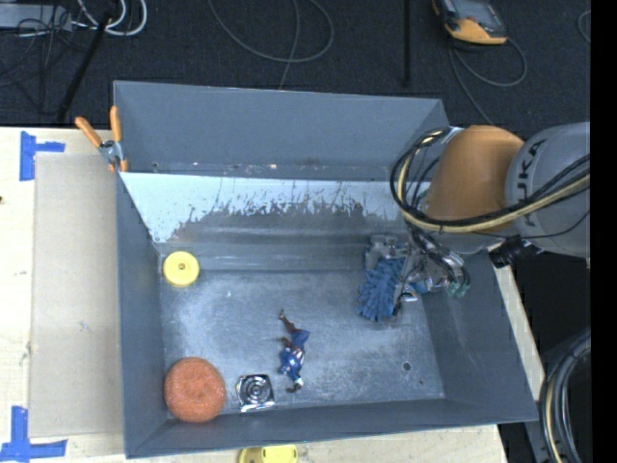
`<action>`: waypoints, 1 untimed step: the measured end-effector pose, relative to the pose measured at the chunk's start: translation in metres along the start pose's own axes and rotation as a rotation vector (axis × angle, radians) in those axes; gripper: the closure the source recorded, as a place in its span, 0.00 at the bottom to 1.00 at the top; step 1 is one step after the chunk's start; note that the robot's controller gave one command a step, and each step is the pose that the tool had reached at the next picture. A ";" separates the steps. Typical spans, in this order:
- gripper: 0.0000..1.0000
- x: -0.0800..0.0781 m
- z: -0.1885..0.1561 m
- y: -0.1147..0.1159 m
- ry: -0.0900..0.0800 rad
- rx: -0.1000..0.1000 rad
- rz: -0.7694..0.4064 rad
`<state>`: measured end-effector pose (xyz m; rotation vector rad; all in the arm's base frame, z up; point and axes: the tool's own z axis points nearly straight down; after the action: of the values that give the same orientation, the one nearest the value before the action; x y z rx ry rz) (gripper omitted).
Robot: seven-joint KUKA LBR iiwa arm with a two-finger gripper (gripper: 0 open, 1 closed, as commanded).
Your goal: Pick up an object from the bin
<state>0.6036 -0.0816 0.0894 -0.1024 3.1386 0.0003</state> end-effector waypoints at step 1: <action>1.00 0.019 0.016 -0.015 -0.010 -0.001 0.059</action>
Offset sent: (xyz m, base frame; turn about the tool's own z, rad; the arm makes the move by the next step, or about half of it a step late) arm 0.0000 0.0000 0.0000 0.0000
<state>0.5858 -0.0974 0.0734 -0.0105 3.1303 0.0031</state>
